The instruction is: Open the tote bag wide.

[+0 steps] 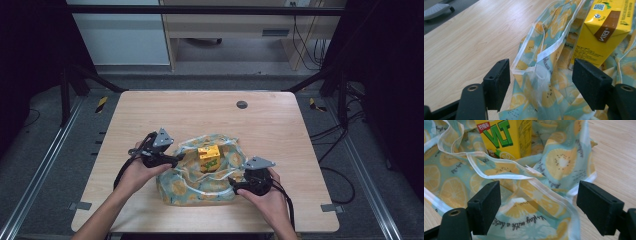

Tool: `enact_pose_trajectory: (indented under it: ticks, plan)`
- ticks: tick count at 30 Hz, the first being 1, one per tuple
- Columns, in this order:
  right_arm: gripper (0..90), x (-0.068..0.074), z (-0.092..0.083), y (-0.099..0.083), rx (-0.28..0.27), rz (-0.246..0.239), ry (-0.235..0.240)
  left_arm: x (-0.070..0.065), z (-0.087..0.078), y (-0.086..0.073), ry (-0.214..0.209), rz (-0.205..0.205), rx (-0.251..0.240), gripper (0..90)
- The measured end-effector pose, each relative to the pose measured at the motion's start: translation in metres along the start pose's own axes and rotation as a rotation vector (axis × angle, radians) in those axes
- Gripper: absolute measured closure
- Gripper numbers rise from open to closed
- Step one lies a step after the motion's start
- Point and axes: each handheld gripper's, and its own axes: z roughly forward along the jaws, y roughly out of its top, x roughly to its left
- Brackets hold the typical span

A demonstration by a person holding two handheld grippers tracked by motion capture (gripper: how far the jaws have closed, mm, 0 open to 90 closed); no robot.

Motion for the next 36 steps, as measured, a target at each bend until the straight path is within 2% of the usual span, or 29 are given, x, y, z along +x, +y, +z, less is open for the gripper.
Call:
enact_pose_trajectory:
  ticks: [3, 4, 5, 6, 9, 12, 14, 15, 16, 17, 18, 21, 27, 36]
  plan:
    - [16.9, 0.005, 0.004, -0.001, 0.008, -0.033, 0.019, -0.001, 0.008, 0.0, -0.01, -0.015, 0.01, 31.6]
    - [17.7, 0.007, 0.005, -0.001, 0.012, -0.044, 0.027, -0.002, 0.011, 0.0, -0.013, -0.013, 0.018, 33.3]
    - [23.2, 0.011, 0.009, -0.002, 0.026, -0.06, 0.037, -0.003, 0.014, 0.0, -0.011, -0.014, 0.028, 40.0]
    - [23.2, 0.011, 0.009, -0.002, 0.026, -0.06, 0.037, -0.003, 0.016, 0.0, -0.013, -0.009, 0.045, 40.0]
    - [38.0, 0.016, 0.012, -0.005, 0.053, -0.113, 0.041, -0.006, 0.02, 0.0, -0.007, -0.005, 0.062, 54.1]
    - [53.1, 0.019, 0.013, -0.007, 0.075, -0.155, 0.037, -0.006, 0.022, -0.003, -0.003, -0.023, 0.056, 69.4]
    - [61.7, 0.018, 0.014, -0.008, 0.092, -0.155, 0.048, -0.006, 0.025, -0.005, 0.004, -0.023, 0.059, 76.6]
    - [70.5, 0.018, 0.015, -0.009, 0.101, -0.162, 0.057, -0.007, 0.026, -0.007, 0.011, -0.026, 0.061, 82.3]
    - [70.5, 0.018, 0.015, -0.009, 0.101, -0.162, 0.057, -0.006, 0.027, -0.008, 0.017, -0.032, 0.054, 82.3]
    - [78.6, 0.017, 0.016, -0.01, 0.113, -0.162, 0.067, -0.006, 0.028, -0.01, 0.024, -0.036, 0.054, 85.6]
    - [78.6, 0.017, 0.016, -0.01, 0.113, -0.162, 0.067, -0.005, 0.03, -0.011, 0.032, -0.042, 0.055, 85.6]
    - [86.1, 0.012, 0.015, -0.012, 0.12, -0.163, 0.064, 0.0, 0.034, -0.015, 0.057, -0.06, 0.057, 87.8]
    - [88.0, 0.005, 0.015, -0.015, 0.135, -0.147, 0.064, 0.007, 0.039, -0.027, 0.062, -0.097, 0.06, 88.8]
    - [88.5, 0.001, 0.014, -0.018, 0.148, -0.137, 0.062, 0.01, 0.043, -0.033, 0.096, -0.113, 0.042, 89.6]
